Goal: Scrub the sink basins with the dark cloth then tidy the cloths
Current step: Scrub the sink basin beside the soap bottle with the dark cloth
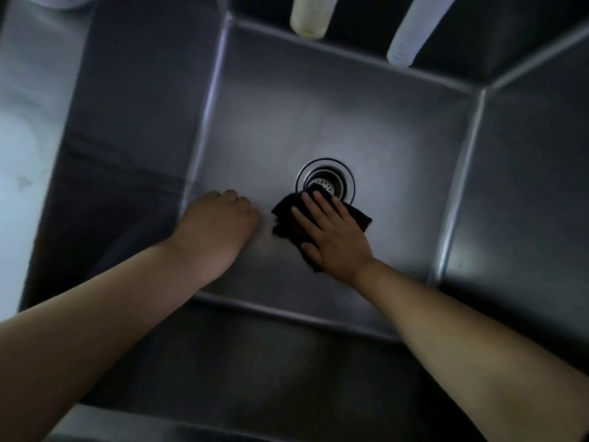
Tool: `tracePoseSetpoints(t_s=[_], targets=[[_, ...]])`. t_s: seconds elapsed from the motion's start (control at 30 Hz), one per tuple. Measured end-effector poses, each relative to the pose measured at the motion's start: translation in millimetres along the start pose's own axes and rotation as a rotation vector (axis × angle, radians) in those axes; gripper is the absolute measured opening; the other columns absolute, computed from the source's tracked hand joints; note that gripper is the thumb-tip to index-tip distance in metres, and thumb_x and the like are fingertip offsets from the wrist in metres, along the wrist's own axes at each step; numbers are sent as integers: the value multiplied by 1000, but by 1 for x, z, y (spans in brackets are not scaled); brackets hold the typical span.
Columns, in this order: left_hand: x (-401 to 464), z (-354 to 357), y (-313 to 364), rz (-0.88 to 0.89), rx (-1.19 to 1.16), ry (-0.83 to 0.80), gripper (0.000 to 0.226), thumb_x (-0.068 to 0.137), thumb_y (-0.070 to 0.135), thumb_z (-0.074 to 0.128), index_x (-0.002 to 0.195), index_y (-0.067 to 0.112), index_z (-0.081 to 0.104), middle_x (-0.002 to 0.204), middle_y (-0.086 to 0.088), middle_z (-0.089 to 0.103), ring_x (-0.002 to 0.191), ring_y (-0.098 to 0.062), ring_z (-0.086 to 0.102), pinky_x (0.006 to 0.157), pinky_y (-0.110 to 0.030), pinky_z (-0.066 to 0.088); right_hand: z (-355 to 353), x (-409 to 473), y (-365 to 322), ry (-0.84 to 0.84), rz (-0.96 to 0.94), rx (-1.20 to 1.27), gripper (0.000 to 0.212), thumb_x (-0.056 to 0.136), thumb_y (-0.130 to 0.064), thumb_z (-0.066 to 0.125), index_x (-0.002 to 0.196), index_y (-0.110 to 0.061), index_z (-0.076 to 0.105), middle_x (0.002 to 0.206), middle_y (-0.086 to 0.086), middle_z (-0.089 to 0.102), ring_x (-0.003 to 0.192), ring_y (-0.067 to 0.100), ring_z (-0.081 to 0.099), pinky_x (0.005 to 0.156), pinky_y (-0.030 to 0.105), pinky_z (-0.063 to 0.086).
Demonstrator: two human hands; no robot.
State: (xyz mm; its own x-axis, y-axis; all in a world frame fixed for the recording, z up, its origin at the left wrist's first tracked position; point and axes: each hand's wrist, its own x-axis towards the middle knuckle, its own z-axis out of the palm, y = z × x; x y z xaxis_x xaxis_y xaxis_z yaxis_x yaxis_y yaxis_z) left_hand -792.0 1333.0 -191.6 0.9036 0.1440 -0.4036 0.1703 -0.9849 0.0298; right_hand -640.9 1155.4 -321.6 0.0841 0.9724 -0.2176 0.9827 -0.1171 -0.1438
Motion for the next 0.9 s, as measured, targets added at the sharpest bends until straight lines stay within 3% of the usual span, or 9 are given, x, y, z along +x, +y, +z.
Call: tracePoseSetpoints(t_s=[0.07,0.17,0.27,0.33,0.43,0.57,0.73,0.8,0.9], targets=[[16,14,4,-29,-34,-43,35,70,3,66,105,4,63,106,-14,61,97,-31,58,69,-31,35,-1,-22,23,-29,61,-33,62,91,-43,38,148,-18,28,155,11,24,144,28,17,116,46,14],[33,32,7,-86,11,-245,64,90,12,50,146,4,22,154,-15,19,140,-30,22,111,-39,22,-6,-23,49,-44,198,-40,64,90,-41,36,148,-17,25,155,12,23,144,28,14,116,45,9],[34,50,6,-130,29,-277,91,82,19,64,147,-4,5,156,-23,3,144,-36,10,116,-45,11,-15,10,63,-20,399,-10,66,91,-41,31,151,-17,17,158,12,12,146,29,6,117,42,-2],[30,64,7,-134,-1,-238,93,72,13,75,143,-12,20,150,-32,17,139,-43,25,112,-49,24,-20,37,66,-13,492,19,66,93,-40,32,152,-19,10,159,12,5,146,28,-1,117,42,-6],[28,62,10,-114,-62,-115,72,64,0,70,129,-16,44,136,-36,41,122,-48,47,98,-51,42,-25,71,58,22,501,33,64,94,-36,36,152,-21,11,159,13,6,146,30,-1,116,46,-3],[28,63,6,-142,-60,-280,102,78,18,69,148,-3,-1,156,-23,-5,145,-34,5,117,-36,10,-19,86,30,17,294,15,62,92,-38,30,151,-24,17,158,15,10,145,34,5,115,49,0],[31,64,12,-156,-57,-279,81,90,8,52,147,-4,-4,156,-24,-7,145,-35,1,118,-39,10,-14,75,28,-38,74,3,60,93,-39,30,150,-24,21,157,12,18,145,32,12,116,46,2],[32,62,14,-155,-37,-293,80,90,9,51,147,-4,-4,155,-24,-7,145,-35,1,118,-39,11,-24,80,54,-34,110,-44,62,91,-39,37,149,-25,23,156,11,20,144,32,14,116,46,9],[30,60,14,-159,-25,-337,89,86,15,58,147,-3,-4,156,-23,-7,145,-34,2,117,-37,12,-35,68,92,-73,357,8,66,93,-38,42,151,-25,13,159,10,5,146,30,0,117,42,2]])
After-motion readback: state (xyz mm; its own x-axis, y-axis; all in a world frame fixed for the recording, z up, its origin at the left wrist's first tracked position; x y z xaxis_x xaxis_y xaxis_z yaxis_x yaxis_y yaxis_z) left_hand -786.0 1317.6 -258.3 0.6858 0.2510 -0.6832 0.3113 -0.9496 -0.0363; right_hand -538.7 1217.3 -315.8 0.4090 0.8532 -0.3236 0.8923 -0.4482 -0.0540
